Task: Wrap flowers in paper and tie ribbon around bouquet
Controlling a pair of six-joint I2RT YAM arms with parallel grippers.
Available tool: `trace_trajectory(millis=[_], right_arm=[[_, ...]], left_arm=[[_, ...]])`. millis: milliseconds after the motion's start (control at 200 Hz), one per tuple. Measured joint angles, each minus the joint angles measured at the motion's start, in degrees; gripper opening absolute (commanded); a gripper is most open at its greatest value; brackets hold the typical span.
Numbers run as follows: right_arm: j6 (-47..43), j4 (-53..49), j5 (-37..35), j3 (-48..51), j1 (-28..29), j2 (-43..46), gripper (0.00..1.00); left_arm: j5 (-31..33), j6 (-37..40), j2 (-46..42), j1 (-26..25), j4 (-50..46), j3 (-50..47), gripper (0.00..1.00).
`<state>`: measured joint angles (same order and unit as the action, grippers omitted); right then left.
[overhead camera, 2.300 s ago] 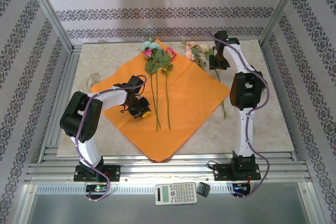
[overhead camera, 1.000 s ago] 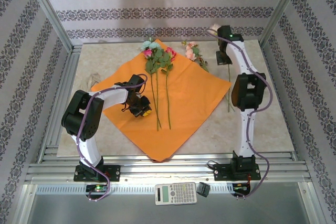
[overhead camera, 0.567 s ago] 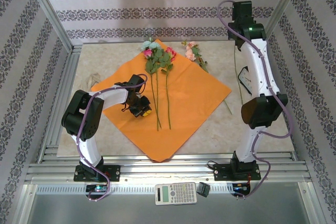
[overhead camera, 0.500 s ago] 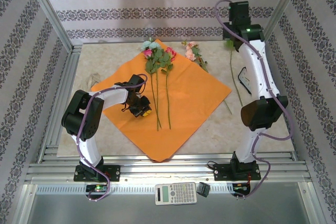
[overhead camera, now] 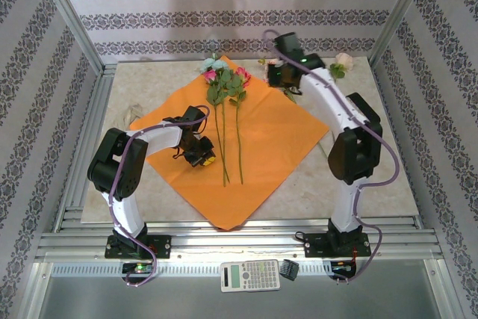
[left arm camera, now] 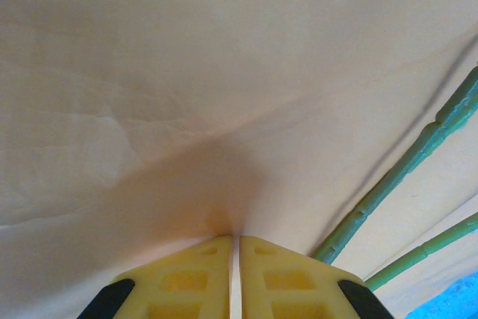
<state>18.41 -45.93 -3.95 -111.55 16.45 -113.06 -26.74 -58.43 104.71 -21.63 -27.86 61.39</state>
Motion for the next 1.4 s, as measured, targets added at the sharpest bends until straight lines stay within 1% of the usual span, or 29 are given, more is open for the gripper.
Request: trace_trajectory(millis=[85, 180, 245, 305, 475, 549, 704, 919, 1024, 1174, 1399], right_arm=[[-2.67, -0.96, -2.73, 0.83, -7.54, 0.0, 0.41], [-4.81, -2.54, -4.59, 4.13, -14.84, -0.09, 0.44], [-5.81, -4.81, -4.87, 5.84, -17.97, -0.83, 0.45], [-6.71, -6.51, -5.03, 6.82, -19.5, -1.97, 0.46], [-8.61, -8.37, -4.94, 11.3, -19.96, -4.59, 0.55], [-9.44, -8.76, -4.28, 12.72, -19.96, -5.51, 0.56], [-10.12, -8.81, -1.99, 15.39, -20.57, -6.75, 0.53], [-11.54, -9.07, 0.46, 15.28, -22.43, -9.84, 0.49], [-12.48, -9.66, 0.61, 13.97, -22.73, -12.33, 0.46], [-12.9, -10.51, 0.87, 11.74, -22.71, -14.29, 0.38], [-13.07, -10.88, 1.11, 7.41, -22.67, -15.87, 0.36]], left_arm=[[-0.02, -0.02, 0.0, 0.0, 0.02, 0.0, 0.11], [-0.07, -0.04, 0.0, 0.0, 0.15, 0.0, 0.11], [-0.22, -0.04, 0.0, 0.0, 0.5, -0.02, 0.11], [-0.24, -0.07, 0.0, 0.0, 0.87, -0.02, 0.11], [-0.24, -0.07, 0.07, 0.0, 1.86, -0.02, 0.11], [-0.24, -0.07, 0.15, 0.0, 1.97, -0.02, 0.11], [-0.26, -0.11, 0.22, 0.0, 2.12, -0.02, 0.11], [-0.48, -0.33, 0.2, 0.0, 3.04, -0.55, 0.11], [-0.7, -0.5, 0.15, 0.0, 3.32, -0.76, 0.11], [-0.76, -0.5, 0.15, 0.0, 3.45, -0.79, 0.11], [-0.72, -0.48, -0.11, 0.0, 3.76, -1.4, 0.11]])
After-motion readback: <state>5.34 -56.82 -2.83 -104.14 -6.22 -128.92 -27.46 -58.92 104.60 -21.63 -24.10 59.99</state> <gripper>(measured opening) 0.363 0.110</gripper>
